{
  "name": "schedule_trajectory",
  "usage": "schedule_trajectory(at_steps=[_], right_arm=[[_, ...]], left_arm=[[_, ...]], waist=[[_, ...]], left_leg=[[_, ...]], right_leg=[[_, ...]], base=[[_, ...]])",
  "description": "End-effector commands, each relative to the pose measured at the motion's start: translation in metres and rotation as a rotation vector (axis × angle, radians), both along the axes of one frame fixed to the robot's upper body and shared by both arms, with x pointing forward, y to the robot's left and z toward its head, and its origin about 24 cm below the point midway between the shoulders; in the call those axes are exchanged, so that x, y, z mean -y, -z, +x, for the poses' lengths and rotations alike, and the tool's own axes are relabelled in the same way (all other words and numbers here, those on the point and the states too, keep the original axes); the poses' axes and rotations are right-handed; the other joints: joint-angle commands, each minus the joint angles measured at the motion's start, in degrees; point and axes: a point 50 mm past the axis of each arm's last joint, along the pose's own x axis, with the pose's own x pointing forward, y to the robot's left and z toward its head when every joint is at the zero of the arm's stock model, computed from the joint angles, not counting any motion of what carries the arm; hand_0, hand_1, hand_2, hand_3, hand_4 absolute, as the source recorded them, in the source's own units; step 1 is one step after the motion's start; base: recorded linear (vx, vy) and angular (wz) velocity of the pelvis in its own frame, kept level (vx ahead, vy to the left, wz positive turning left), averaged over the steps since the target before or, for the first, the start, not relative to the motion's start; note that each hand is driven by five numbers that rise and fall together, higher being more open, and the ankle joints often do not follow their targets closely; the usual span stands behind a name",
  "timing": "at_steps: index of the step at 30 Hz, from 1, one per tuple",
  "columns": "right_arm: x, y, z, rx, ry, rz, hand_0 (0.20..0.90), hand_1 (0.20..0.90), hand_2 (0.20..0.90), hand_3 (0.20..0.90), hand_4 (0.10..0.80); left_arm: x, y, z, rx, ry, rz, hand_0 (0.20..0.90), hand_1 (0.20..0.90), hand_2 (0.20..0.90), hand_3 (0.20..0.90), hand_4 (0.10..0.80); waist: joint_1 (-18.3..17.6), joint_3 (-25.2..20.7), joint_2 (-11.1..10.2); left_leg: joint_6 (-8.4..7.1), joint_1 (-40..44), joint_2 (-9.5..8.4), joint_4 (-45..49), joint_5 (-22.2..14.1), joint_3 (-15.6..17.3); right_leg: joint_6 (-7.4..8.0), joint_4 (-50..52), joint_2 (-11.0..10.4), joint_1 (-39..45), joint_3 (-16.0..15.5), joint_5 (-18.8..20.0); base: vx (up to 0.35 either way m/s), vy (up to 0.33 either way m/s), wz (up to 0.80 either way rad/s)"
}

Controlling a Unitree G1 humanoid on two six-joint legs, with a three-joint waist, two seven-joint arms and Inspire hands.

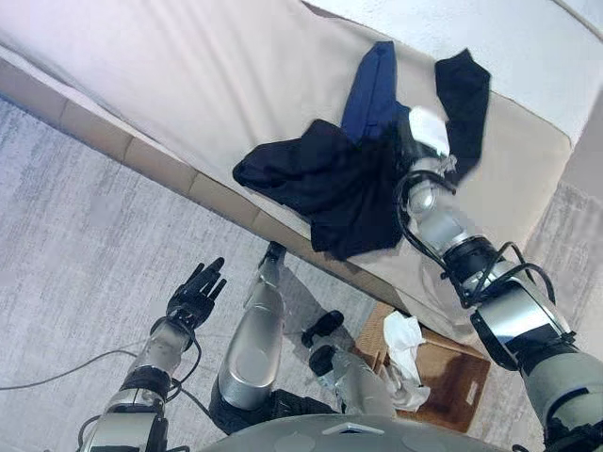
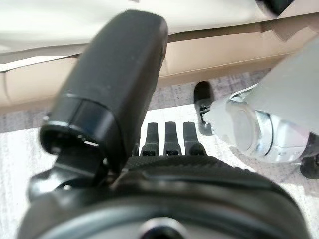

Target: Pick up the clothes from the bed and place them into the basket

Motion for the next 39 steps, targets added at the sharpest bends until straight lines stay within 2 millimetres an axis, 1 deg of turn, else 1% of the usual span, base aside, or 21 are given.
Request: schedule_trajectory(at_steps=[1, 2, 3, 5, 6, 8, 12, 16, 20, 22, 23, 24, 28, 29, 31, 32, 34, 35, 37, 39], right_arm=[[0.038, -0.126, -0.044, 0.685, 0.109, -0.030, 0.300, 0.300, 0.300, 0.200, 0.100], [0.043, -0.136, -0.054, 0.747, 0.112, -0.012, 0.300, 0.300, 0.300, 0.200, 0.100], [0.045, -0.140, -0.059, 0.769, 0.112, -0.007, 0.300, 0.300, 0.300, 0.200, 0.100], [0.056, -0.154, -0.078, 0.859, 0.124, 0.030, 0.300, 0.300, 0.300, 0.200, 0.100], [0.060, -0.154, -0.081, 0.861, 0.127, 0.042, 0.300, 0.300, 0.300, 0.200, 0.100], [0.065, -0.151, -0.083, 0.844, 0.134, 0.048, 0.300, 0.300, 0.300, 0.200, 0.100], [0.074, -0.135, -0.083, 0.758, 0.144, 0.018, 0.300, 0.300, 0.300, 0.200, 0.100], [0.081, -0.123, -0.080, 0.713, 0.156, 0.041, 0.300, 0.300, 0.300, 0.200, 0.100], [0.088, -0.121, -0.081, 0.715, 0.182, 0.064, 0.300, 0.300, 0.300, 0.200, 0.100], [0.099, -0.120, -0.085, 0.723, 0.237, 0.077, 0.300, 0.300, 0.300, 0.200, 0.100], [0.101, -0.119, -0.085, 0.723, 0.243, 0.080, 0.300, 0.300, 0.300, 0.200, 0.100], [0.109, -0.118, -0.089, 0.731, 0.286, 0.093, 0.300, 0.300, 0.300, 0.200, 0.100], [0.131, -0.111, -0.100, 0.736, 0.364, 0.142, 0.300, 0.300, 0.300, 0.200, 0.100], [0.138, -0.107, -0.104, 0.728, 0.386, 0.155, 0.300, 0.300, 0.300, 0.200, 0.100], [0.150, -0.090, -0.109, 0.674, 0.400, 0.206, 0.300, 0.300, 0.300, 0.200, 0.100], [0.152, -0.087, -0.110, 0.661, 0.406, 0.214, 0.300, 0.300, 0.300, 0.200, 0.100], [0.160, -0.060, -0.109, 0.541, 0.408, 0.254, 0.300, 0.300, 0.300, 0.200, 0.100], [0.161, -0.056, -0.109, 0.516, 0.411, 0.264, 0.300, 0.300, 0.300, 0.200, 0.100], [0.168, -0.030, -0.107, 0.362, 0.414, 0.266, 0.300, 0.300, 0.300, 0.200, 0.100], [0.171, -0.001, -0.104, 0.182, 0.362, 0.336, 0.300, 0.300, 0.300, 0.200, 0.100]], left_arm=[[-0.008, 0.021, -0.041, -0.097, -0.015, 0.033, 0.900, 0.900, 0.900, 0.900, 0.800], [-0.007, 0.025, -0.047, -0.120, -0.014, 0.026, 0.900, 0.900, 0.900, 0.900, 0.800], [-0.006, 0.027, -0.050, -0.131, -0.013, 0.024, 0.900, 0.900, 0.900, 0.900, 0.800], [-0.001, 0.035, -0.061, -0.175, 0.003, 0.014, 0.900, 0.900, 0.900, 0.900, 0.800], [0.002, 0.038, -0.064, -0.191, 0.014, 0.012, 0.900, 0.900, 0.900, 0.900, 0.800], [0.006, 0.041, -0.068, -0.209, 0.036, 0.014, 0.900, 0.900, 0.900, 0.900, 0.800], [0.010, 0.049, -0.082, -0.266, 0.073, 0.029, 0.900, 0.900, 0.900, 0.900, 0.800], [0.007, 0.054, -0.093, -0.322, 0.070, 0.050, 0.900, 0.900, 0.900, 0.900, 0.800], [0.001, 0.056, -0.102, -0.377, 0.058, 0.073, 0.900, 0.900, 0.900, 0.900, 0.800], [-0.006, 0.058, -0.110, -0.426, 0.053, 0.091, 0.900, 0.900, 0.900, 0.900, 0.800], [-0.007, 0.058, -0.112, -0.431, 0.052, 0.093, 0.900, 0.900, 0.900, 0.900, 0.800], [-0.010, 0.059, -0.117, -0.455, 0.053, 0.101, 0.900, 0.900, 0.900, 0.900, 0.800], [-0.019, 0.061, -0.133, -0.517, 0.052, 0.121, 0.900, 0.900, 0.900, 0.900, 0.800], [-0.021, 0.061, -0.136, -0.534, 0.056, 0.124, 0.900, 0.900, 0.900, 0.900, 0.800], [-0.022, 0.062, -0.139, -0.560, 0.069, 0.122, 0.900, 0.900, 0.900, 0.900, 0.800], [-0.021, 0.062, -0.139, -0.562, 0.079, 0.125, 0.900, 0.900, 0.900, 0.900, 0.800], [-0.017, 0.062, -0.134, -0.547, 0.096, 0.118, 0.900, 0.900, 0.900, 0.900, 0.800], [-0.017, 0.062, -0.134, -0.544, 0.101, 0.119, 0.900, 0.900, 0.900, 0.900, 0.800], [-0.014, 0.061, -0.124, -0.518, 0.126, 0.116, 0.900, 0.900, 0.900, 0.900, 0.800], [-0.012, 0.059, -0.117, -0.496, 0.157, 0.128, 0.900, 0.900, 0.900, 0.900, 0.800]], waist=[[-3.81, -6.63, -0.22], [-4.47, -8.26, -0.09], [-4.73, -9.00, -0.04], [-6.02, -12.51, 0.24], [-6.37, -13.74, 0.31], [-6.88, -15.29, 0.23], [-7.70, -18.02, 0.23], [-7.99, -19.66, -0.09], [-8.35, -20.58, -0.30], [-8.94, -21.28, -0.40], [-9.01, -21.38, -0.43], [-9.39, -21.63, -0.45], [-11.43, -22.38, -0.19], [-12.26, -22.62, 0.19], [-14.73, -23.02, 1.43], [-14.91, -23.10, 1.60], [-17.30, -23.10, 2.95], [-17.47, -23.12, 3.11], [-19.18, -22.87, 4.06], [-20.82, -22.60, 4.72]], left_leg=[[4.97, 10.40, -1.19, -3.94, -11.49, 5.70], [5.02, 11.69, -1.16, -4.17, -11.84, 6.11], [5.05, 12.24, -1.16, -4.32, -11.96, 6.29], [5.23, 14.87, -1.20, -5.09, -12.25, 7.33], [5.23, 16.01, -1.18, -5.41, -12.68, 7.63], [5.31, 16.75, -1.37, -5.58, -12.69, 7.88], [5.42, 19.20, -1.50, -5.77, -13.53, 8.71], [5.34, 20.69, -1.27, -5.97, -14.11, 9.68], [5.29, 21.52, -1.23, -6.24, -14.36, 10.21], [5.21, 22.07, -1.11, -6.41, -14.51, 10.34], [5.22, 22.12, -1.11, -6.41, -14.54, 10.33], [5.26, 22.34, -1.10, -6.41, -14.65, 10.23], [5.37, 23.14, -0.82, -6.41, -15.01, 11.29], [5.42, 23.34, -0.65, -6.41, -15.14, 12.06], [5.47, 23.59, -0.34, -6.41, -15.24, 13.68], [5.46, 23.62, -0.30, -6.41, -15.26, 13.90], [5.42, 23.83, -0.19, -6.41, -15.34, 14.98], [5.41, 23.87, -0.16, -6.41, -15.37, 15.18], [5.28, 23.92, -0.09, -6.41, -15.32, 16.38], [5.13, 23.81, 0.08, -6.41, -15.18, 17.72]], right_leg=[[-0.88, 2.14, 1.03, -2.89, 4.00, 4.00], [-0.73, 1.97, 1.06, -2.22, 4.55, 3.98], [-0.66, 1.86, 1.06, -1.93, 4.73, 3.97], [-0.27, 1.37, 0.81, -0.21, 5.45, 4.46], [-0.06, 1.25, 0.75, 0.60, 5.65, 4.42], [0.06, 0.81, 0.59, 1.29, 5.79, 4.90], [0.24, -0.42, 0.68, 3.24, 5.85, 5.18], [0.21, -2.03, 0.96, 4.82, 5.73, 5.21], [0.21, -2.55, 1.08, 5.65, 5.62, 5.25], [0.21, -2.63, 1.21, 6.04, 5.79, 5.14], [0.22, -2.62, 1.23, 6.06, 5.85, 5.13], [0.28, -2.51, 1.26, 6.02, 6.14, 5.22], [0.55, -1.89, 1.31, 5.52, 7.74, 5.23], [0.52, -1.60, 1.35, 5.19, 8.42, 5.04], [0.11, -1.33, 1.62, 4.71, 10.05, 4.17], [0.02, -1.30, 1.68, 4.63, 10.33, 4.03], [-0.45, -1.44, 2.02, 4.11, 12.42, 3.44], [-0.51, -1.44, 2.07, 4.03, 12.73, 3.39], [-0.69, -1.37, 2.25, 3.60, 14.21, 3.26], [-1.00, -1.17, 2.48, 3.03, 15.12, 3.19]], base=[[0.100, 0.055, -0.46], [0.111, 0.060, -0.38], [0.143, 0.062, -0.33], [0.177, 0.029, -0.37], [0.156, 0.005, -0.31], [0.108, -0.030, -0.22], [0.089, -0.045, -0.17], [0.031, -0.046, -0.01], [-0.012, -0.031, -0.03], [-0.023, -0.032, -0.03], [-0.027, -0.038, -0.05], [-0.037, -0.042, -0.08], [-0.051, -0.058, -0.13], [-0.091, -0.051, -0.27], [-0.096, -0.047, -0.40], [-0.080, -0.040, -0.49], [-0.084, -0.042, -0.53], [-0.059, -0.042, -0.49], [-0.067, -0.051, -0.53], [-0.086, -0.094, -0.41]])
